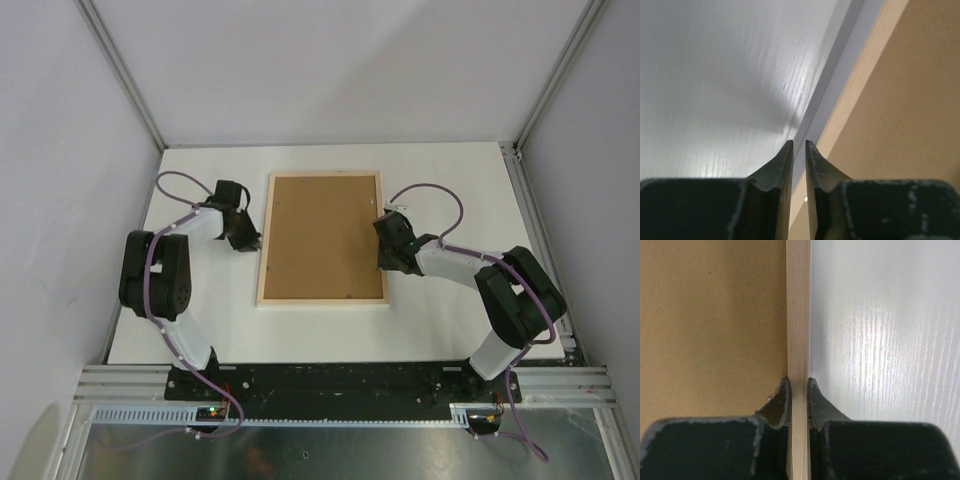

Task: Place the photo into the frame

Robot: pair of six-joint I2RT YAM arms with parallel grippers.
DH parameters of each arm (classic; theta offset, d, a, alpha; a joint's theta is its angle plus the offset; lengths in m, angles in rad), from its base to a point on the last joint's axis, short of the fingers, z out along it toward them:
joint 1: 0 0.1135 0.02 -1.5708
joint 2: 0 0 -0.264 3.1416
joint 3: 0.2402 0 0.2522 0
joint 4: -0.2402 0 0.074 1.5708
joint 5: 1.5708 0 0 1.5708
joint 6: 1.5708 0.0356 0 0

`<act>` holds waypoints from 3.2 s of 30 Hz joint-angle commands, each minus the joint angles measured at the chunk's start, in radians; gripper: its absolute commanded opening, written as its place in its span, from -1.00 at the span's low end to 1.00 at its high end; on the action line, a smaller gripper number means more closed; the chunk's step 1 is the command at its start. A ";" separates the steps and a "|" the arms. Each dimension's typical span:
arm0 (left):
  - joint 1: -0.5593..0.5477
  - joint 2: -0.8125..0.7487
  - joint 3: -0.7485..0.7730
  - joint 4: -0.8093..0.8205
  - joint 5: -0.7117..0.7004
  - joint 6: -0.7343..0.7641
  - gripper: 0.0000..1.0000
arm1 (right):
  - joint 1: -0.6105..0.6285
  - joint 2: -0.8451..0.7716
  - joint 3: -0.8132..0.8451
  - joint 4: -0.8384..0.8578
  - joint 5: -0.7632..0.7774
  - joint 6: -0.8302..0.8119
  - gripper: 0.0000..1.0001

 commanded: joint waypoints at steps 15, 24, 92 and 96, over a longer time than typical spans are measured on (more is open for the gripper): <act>-0.103 -0.173 -0.126 -0.007 -0.053 -0.003 -0.10 | 0.003 0.033 -0.021 0.021 -0.057 0.012 -1.00; -0.115 -0.200 -0.160 -0.007 -0.143 -0.016 -0.11 | 0.004 0.038 -0.021 0.023 -0.057 0.011 -1.00; -0.142 -0.117 -0.143 -0.037 -0.157 -0.027 -0.99 | 0.008 -0.050 -0.142 0.081 -0.127 0.050 -1.00; -0.142 -0.109 -0.133 -0.042 -0.165 -0.006 -1.00 | 0.007 -0.085 -0.150 0.065 -0.100 0.056 -0.73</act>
